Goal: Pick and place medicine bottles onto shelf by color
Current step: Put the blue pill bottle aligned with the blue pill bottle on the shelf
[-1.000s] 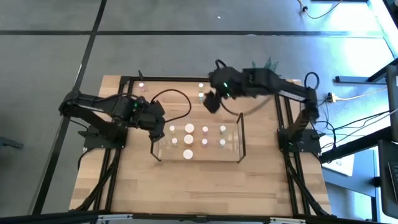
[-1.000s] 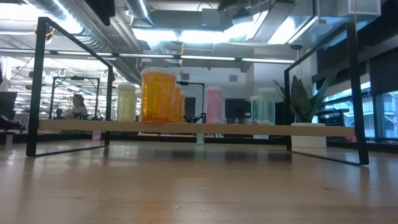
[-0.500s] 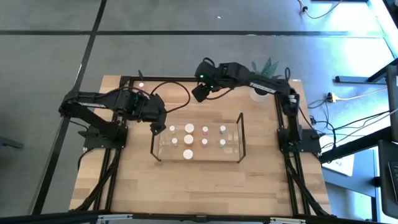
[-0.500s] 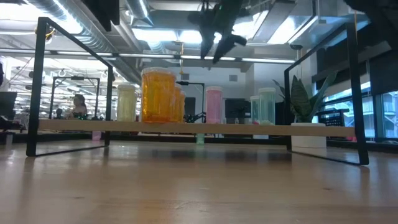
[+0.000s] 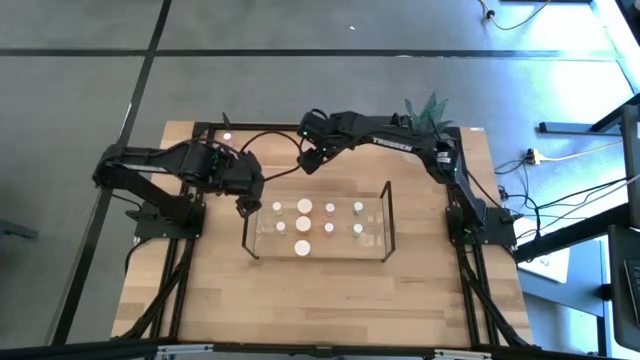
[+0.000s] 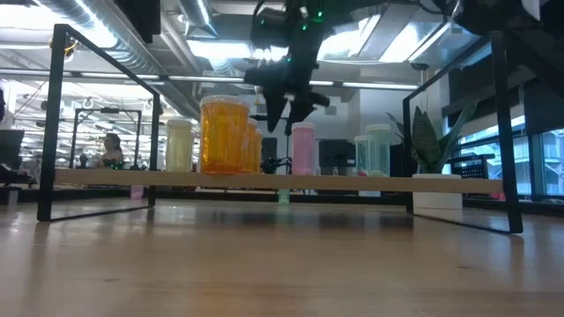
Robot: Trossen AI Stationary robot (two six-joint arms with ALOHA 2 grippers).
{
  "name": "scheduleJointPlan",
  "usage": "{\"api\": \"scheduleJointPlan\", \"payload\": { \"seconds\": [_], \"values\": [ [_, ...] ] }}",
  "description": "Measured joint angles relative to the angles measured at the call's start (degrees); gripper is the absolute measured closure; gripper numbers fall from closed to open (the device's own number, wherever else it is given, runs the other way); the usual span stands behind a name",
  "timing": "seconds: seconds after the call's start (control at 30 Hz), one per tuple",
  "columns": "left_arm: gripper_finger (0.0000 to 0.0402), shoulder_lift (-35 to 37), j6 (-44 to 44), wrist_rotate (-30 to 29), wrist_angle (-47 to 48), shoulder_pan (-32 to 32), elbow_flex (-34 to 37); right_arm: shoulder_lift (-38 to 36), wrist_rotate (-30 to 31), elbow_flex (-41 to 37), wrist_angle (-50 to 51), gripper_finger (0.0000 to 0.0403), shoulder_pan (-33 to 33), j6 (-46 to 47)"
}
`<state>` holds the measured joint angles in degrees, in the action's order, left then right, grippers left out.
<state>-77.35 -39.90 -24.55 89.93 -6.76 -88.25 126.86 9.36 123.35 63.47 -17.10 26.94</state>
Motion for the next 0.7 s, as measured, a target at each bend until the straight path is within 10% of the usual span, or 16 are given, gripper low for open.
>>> {"api": "scheduleJointPlan", "payload": {
  "seconds": [0.7],
  "values": [
    [0.0092, 3.2, 2.8, -0.1, 0.1, 0.0, 0.0, 6.3, 5.6, 0.0, -2.6, 0.0186, -2.3, 4.9]
  ]
}}
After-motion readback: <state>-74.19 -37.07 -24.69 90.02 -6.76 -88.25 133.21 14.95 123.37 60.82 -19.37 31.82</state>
